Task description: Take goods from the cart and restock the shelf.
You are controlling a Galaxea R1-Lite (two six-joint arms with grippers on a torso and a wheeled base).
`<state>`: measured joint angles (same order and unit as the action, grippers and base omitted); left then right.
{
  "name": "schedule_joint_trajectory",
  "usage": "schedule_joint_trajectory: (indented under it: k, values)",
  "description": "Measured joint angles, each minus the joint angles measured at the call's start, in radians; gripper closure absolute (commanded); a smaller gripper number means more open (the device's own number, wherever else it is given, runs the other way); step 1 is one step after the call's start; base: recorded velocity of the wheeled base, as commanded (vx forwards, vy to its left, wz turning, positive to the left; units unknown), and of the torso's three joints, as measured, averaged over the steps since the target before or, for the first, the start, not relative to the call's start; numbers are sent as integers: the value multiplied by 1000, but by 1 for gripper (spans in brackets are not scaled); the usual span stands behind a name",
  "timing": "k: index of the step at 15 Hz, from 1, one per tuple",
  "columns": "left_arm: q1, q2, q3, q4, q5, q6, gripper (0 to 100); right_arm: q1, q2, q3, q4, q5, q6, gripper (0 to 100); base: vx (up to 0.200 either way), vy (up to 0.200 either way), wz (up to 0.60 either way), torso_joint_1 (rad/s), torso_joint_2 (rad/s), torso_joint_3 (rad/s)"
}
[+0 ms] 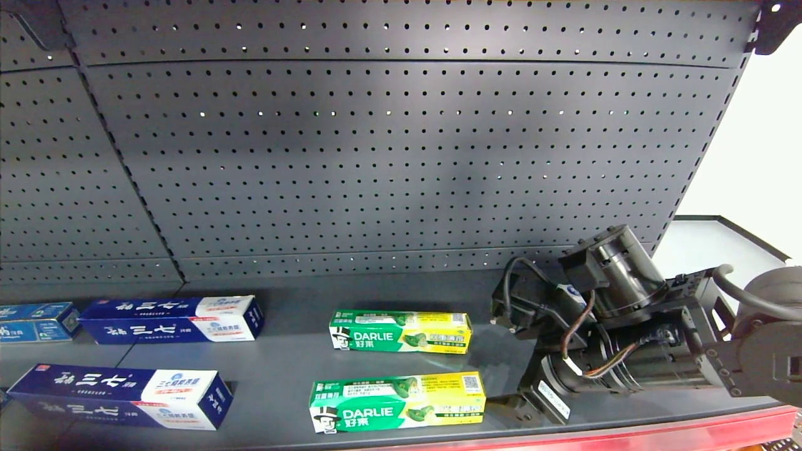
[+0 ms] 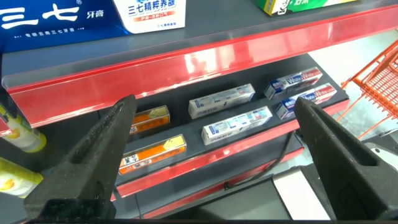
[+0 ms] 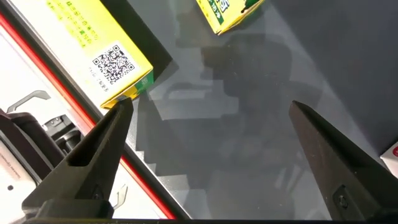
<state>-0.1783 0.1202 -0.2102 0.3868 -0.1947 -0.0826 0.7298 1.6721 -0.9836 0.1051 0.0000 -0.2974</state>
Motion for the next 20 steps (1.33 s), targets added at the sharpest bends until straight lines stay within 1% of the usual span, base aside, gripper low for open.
schedule_joint_trajectory:
  k: [8, 12, 13, 15, 16, 18, 20]
  values:
    - [0, -1, 0, 0, 0, 0, 0, -9, -11, 7, -13, 0, 1, 0, 0, 0, 0, 0, 0, 0]
    - [0, -1, 0, 0, 0, 0, 0, -43, -87, 2, -13, -11, 10, 0, 0, 0, 0, 0, 0, 0]
    - [0, -1, 0, 1, 0, 0, 0, -51, -111, 3, -13, -24, 23, 0, 0, 0, 0, 0, 0, 0]
    - [0, -1, 0, 0, 0, -7, 0, -60, -161, 10, -13, -95, 76, 0, 0, 0, 0, 0, 0, 0]
    - [0, -1, 0, 0, 0, -12, 0, -60, -182, 15, -13, -112, 95, 0, 0, 0, 0, 0, 0, 0]
    - [0, -2, 0, 0, 4, -13, 0, -60, -220, 28, -13, -158, 126, 0, 0, 0, 0, 0, 0, 0]
    - [0, -5, 0, 0, 9, -13, 0, -61, -263, 40, -13, -182, 182, 0, 0, 0, 0, 0, 0, 0]
